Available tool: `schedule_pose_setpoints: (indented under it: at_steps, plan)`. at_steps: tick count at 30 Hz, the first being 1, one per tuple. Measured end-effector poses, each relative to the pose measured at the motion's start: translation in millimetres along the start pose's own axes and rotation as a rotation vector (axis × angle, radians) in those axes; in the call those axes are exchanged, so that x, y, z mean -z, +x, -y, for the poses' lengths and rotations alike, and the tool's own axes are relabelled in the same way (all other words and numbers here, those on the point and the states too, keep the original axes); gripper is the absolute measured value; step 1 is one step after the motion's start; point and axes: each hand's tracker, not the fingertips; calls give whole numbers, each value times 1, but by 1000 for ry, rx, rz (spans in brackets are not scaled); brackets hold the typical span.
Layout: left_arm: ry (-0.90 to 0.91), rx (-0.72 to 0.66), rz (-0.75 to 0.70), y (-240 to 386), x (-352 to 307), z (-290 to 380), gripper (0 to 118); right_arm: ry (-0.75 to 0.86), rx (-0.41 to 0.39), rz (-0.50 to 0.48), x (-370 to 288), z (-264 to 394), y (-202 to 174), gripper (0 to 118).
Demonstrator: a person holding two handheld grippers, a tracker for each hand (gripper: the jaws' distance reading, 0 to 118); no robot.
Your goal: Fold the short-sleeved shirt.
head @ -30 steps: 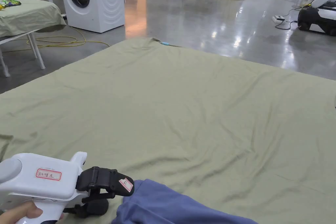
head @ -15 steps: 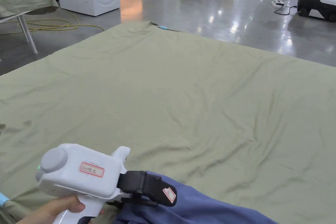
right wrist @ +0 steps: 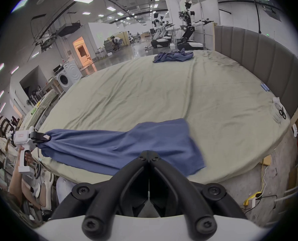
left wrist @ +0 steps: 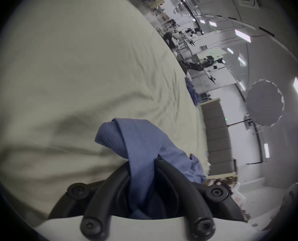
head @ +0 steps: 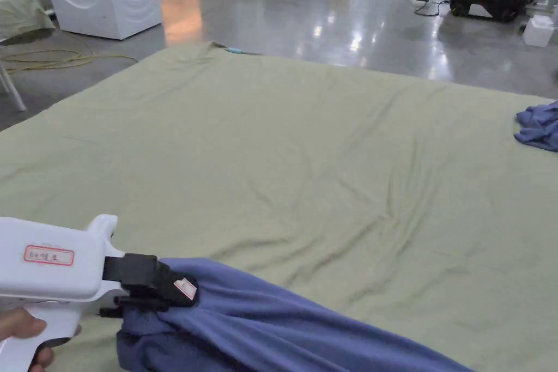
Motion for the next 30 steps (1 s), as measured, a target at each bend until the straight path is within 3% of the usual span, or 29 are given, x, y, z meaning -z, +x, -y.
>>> schedule_pose_setpoints:
  at_steps: [4,6,11,17,22,23,24,25,26,28,30]
  plan:
    - [56,109,-316,13,-38,-6,7,18,4,-2,-4,3,7,2]
    - [41,137,-362,26,-38,3,7,16,4,-5,-3,5,9,2]
    - [-8,181,-177,85,3,36,7,5,19,-42,2,9,20,2]
    - [-155,201,4,127,98,59,7,1,33,-57,-2,17,28,2]
    - [-294,284,-83,128,169,78,10,3,78,-36,-4,24,36,2]
    - [-297,312,-84,127,177,84,35,2,87,-31,-4,25,37,2]
    - [-287,302,-14,125,174,88,67,0,95,-24,-4,26,39,2]
    - [-260,253,125,130,169,91,89,-1,99,-21,-4,27,41,2]
    - [-256,235,171,136,160,92,100,-2,104,-18,-4,27,37,2]
    - [-266,226,243,141,137,87,100,-8,116,-21,-2,27,35,2]
    - [-239,220,227,138,112,78,100,-10,124,-27,1,28,36,2]
